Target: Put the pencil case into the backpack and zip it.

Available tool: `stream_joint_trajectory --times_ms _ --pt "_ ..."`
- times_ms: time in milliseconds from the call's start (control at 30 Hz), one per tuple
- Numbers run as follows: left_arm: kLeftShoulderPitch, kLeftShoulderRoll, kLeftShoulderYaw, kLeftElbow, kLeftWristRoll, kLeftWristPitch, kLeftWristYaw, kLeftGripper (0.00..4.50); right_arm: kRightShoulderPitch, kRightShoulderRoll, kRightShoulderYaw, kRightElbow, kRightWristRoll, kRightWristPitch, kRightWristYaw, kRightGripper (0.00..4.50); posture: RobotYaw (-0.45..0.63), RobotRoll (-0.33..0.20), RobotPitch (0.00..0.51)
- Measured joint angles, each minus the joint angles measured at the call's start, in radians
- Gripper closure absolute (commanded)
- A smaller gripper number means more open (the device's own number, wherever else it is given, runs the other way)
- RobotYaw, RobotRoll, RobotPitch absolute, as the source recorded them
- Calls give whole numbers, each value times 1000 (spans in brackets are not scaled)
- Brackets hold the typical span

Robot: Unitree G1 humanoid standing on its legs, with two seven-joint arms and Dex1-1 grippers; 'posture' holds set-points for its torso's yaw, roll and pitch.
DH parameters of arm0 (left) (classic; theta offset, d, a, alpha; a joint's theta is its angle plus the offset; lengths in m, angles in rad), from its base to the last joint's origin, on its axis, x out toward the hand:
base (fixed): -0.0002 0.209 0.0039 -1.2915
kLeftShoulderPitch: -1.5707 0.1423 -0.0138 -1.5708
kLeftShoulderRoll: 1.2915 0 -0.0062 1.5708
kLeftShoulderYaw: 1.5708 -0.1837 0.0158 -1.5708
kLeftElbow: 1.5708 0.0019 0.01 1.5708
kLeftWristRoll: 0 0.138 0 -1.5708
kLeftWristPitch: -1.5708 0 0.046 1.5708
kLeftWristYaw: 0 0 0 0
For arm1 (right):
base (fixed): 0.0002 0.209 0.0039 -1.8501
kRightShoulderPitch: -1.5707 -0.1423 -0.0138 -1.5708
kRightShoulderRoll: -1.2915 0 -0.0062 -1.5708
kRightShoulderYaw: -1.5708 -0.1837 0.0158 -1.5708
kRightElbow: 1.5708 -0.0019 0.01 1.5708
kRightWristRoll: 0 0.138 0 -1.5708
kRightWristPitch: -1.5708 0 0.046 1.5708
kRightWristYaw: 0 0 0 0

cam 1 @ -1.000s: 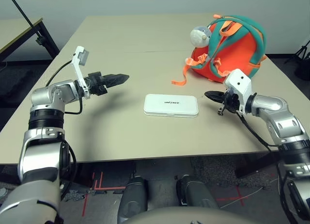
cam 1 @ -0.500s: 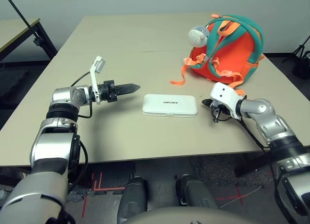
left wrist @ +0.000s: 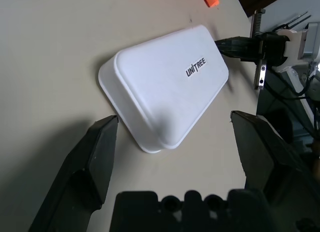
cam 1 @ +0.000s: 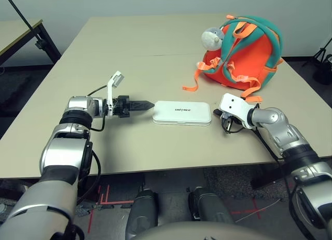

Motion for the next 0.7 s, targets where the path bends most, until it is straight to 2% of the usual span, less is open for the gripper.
stream_joint_trajectory --times_ms 700 --pt "9 -26 20 38 37 -7 53 0 1 -22 14 25 -75 -54 0 4492 -163 0 26"
